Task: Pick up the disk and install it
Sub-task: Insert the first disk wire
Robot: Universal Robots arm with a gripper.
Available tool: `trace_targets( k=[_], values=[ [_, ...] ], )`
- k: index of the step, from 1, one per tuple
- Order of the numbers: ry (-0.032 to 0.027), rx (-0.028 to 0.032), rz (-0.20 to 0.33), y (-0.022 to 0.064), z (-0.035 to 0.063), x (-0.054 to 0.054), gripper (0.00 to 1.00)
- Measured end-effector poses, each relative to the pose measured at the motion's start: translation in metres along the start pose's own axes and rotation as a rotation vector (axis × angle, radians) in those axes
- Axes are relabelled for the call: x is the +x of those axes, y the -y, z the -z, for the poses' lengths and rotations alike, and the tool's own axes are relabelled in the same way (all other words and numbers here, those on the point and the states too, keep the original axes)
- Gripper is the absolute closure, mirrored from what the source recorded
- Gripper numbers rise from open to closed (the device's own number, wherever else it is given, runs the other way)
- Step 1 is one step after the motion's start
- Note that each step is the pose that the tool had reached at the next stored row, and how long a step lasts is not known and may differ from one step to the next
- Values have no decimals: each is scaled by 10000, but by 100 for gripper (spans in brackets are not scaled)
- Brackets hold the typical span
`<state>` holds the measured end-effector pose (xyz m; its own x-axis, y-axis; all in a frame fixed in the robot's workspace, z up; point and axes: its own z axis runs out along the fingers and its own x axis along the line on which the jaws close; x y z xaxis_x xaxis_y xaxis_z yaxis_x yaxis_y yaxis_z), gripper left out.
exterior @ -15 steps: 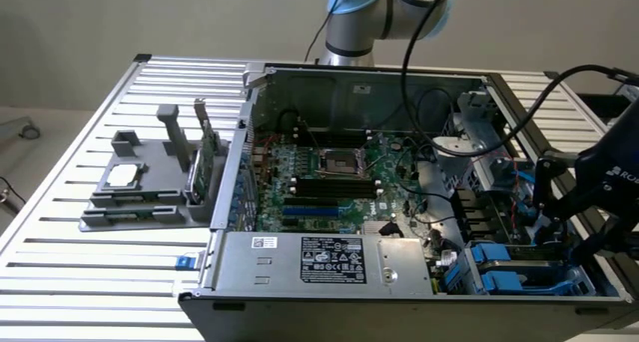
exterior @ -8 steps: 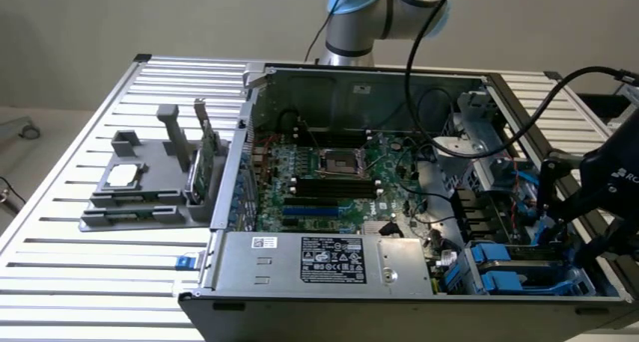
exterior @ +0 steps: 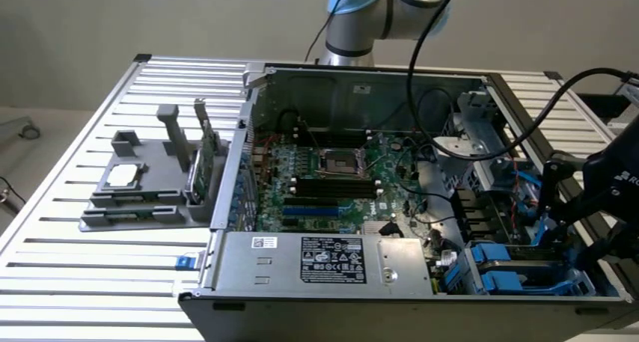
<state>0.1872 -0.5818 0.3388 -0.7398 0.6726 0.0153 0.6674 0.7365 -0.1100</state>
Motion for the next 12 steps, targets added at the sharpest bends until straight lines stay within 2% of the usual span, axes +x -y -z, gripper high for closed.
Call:
trace_targets(
  k=[3, 12],
  values=[
    [-92, -92, -86, 6, -1, -6, 57],
    [-140, -111, -440, 58, -6, -56, 57]
  ],
)
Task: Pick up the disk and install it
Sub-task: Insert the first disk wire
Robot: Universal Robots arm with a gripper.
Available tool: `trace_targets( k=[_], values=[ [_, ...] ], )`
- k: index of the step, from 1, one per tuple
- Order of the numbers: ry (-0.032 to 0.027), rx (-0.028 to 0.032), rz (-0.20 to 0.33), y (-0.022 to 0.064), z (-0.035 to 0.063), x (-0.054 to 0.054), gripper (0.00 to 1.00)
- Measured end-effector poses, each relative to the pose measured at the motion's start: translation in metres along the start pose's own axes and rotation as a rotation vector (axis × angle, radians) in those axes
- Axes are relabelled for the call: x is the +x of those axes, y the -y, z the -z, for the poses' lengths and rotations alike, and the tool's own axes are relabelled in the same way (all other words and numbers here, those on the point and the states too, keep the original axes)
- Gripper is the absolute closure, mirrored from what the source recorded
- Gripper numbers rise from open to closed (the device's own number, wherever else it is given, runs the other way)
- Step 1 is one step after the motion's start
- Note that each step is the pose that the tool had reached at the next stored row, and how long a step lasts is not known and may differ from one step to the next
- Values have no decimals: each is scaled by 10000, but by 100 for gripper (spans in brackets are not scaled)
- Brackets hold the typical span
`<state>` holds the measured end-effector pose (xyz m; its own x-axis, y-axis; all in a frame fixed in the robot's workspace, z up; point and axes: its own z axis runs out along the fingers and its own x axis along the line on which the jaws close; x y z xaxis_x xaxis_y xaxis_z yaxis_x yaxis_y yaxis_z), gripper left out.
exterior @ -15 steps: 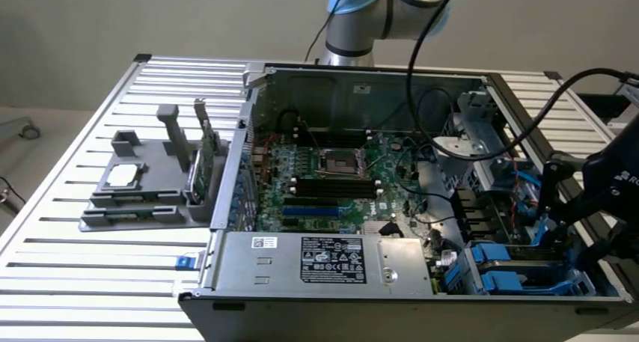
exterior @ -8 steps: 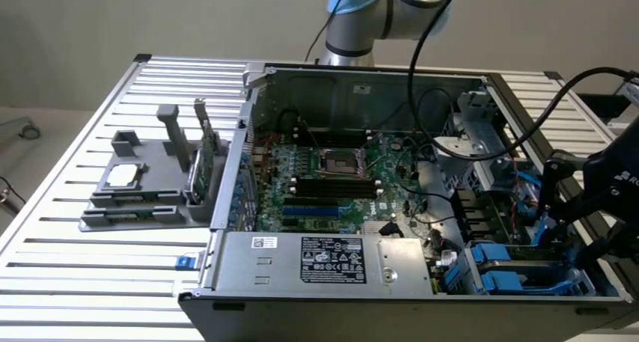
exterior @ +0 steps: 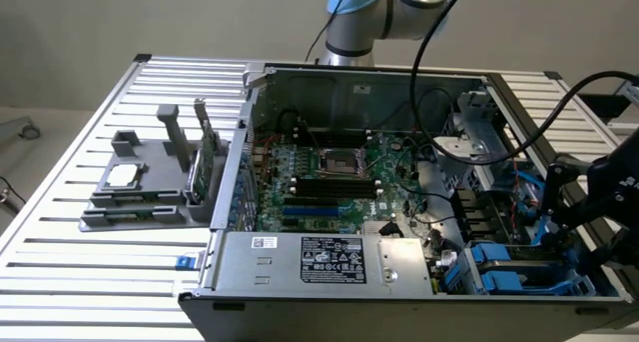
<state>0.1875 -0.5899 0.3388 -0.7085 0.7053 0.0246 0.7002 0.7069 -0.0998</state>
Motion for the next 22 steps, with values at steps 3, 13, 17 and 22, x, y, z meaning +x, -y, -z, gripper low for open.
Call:
trace_targets(
  k=[3, 13, 17, 22],
  values=[
    [-46, -36, -121, 11, 0, -10, 57],
    [-328, -297, -370, 43, 104, -29, 57],
    [-464, -424, -453, 52, 118, -37, 57],
    [-627, -574, -675, 61, 109, -46, 57]
  ],
)
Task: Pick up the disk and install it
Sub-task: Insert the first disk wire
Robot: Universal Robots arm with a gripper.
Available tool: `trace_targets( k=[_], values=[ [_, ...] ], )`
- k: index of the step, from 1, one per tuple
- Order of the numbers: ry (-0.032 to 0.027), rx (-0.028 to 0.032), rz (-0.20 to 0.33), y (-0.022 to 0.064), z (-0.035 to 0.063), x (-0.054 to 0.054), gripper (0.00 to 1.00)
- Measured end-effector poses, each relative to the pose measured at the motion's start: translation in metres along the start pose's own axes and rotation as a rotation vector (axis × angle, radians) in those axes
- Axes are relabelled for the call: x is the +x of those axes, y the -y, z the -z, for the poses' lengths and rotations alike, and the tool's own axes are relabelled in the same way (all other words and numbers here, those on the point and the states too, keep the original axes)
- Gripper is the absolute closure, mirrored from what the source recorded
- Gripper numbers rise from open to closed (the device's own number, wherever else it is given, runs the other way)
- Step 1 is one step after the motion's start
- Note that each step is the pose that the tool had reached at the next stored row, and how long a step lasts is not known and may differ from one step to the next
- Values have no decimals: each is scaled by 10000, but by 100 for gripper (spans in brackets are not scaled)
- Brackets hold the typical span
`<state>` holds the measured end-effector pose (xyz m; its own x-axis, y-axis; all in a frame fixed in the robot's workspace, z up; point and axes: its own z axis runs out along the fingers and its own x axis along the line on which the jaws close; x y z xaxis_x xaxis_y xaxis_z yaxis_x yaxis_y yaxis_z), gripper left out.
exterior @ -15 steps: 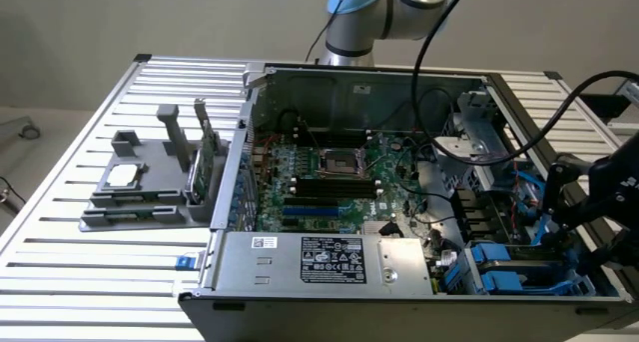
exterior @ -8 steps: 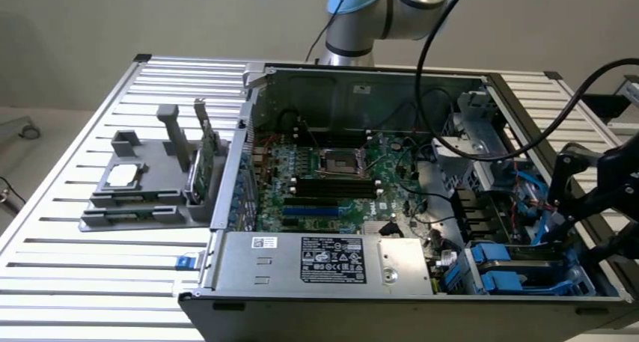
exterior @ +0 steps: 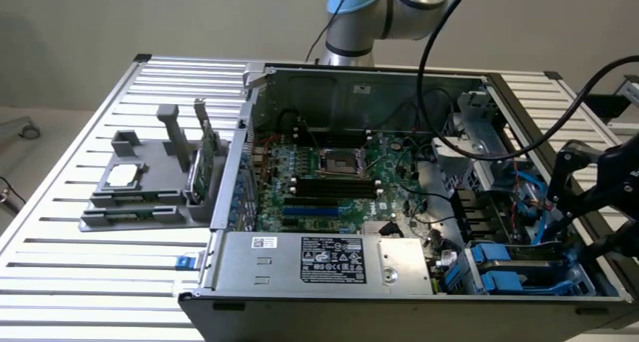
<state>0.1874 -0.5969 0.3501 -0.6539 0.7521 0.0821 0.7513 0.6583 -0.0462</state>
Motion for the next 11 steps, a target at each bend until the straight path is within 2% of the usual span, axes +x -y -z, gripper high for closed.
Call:
trace_targets(
  k=[11],
  values=[
    [-40, -65, -701, 48, -66, -65, 57]
  ],
)
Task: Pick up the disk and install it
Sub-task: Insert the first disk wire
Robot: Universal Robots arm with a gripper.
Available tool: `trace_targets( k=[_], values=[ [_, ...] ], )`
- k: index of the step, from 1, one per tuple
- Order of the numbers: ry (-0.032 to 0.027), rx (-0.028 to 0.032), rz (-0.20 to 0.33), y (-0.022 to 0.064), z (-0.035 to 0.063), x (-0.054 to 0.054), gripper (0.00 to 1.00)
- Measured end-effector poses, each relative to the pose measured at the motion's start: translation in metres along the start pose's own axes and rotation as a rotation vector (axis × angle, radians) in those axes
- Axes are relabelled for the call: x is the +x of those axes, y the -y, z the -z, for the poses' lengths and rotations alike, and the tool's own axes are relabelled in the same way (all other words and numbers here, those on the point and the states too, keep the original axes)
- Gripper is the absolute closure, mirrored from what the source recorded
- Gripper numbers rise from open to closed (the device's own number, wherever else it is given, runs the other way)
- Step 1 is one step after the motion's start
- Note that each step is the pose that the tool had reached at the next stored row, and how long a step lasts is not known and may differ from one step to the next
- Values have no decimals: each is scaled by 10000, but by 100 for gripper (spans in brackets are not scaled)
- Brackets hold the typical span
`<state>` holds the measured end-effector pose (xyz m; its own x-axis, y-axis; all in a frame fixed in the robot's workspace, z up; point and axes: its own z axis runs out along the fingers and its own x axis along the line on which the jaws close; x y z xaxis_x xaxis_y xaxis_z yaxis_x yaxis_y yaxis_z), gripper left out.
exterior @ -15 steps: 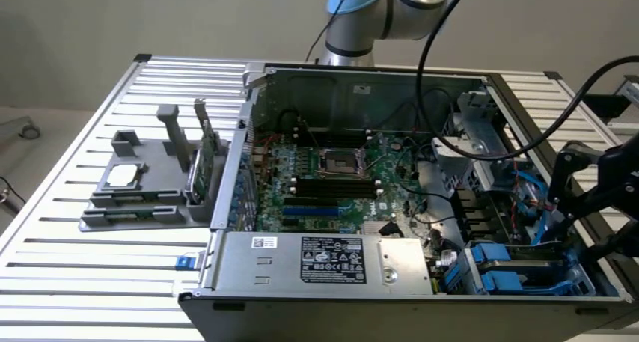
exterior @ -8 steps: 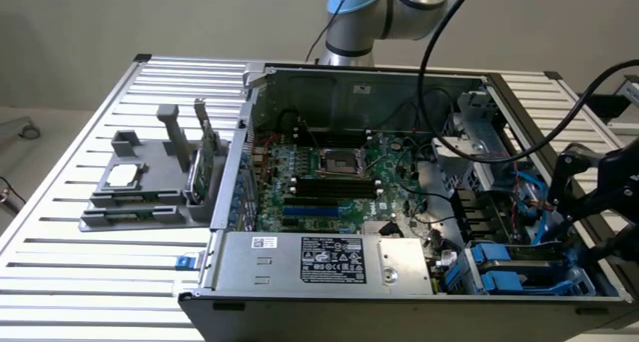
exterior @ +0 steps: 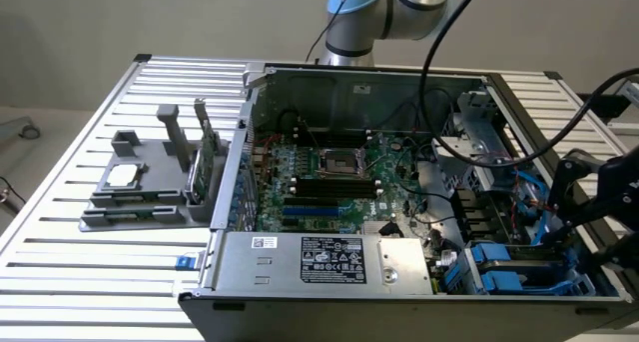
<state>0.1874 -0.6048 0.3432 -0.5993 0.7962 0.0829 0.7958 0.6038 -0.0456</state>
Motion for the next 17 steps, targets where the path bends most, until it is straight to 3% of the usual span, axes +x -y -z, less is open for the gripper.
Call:
trace_targets(
  k=[5, 11, 17],
  values=[
    [-40, -49, -393, 8, -29, -15, 57],
    [-241, -218, -823, 11, -44, -20, 57],
    [-332, -298, -1210, 24, -59, -40, 57]
  ],
)
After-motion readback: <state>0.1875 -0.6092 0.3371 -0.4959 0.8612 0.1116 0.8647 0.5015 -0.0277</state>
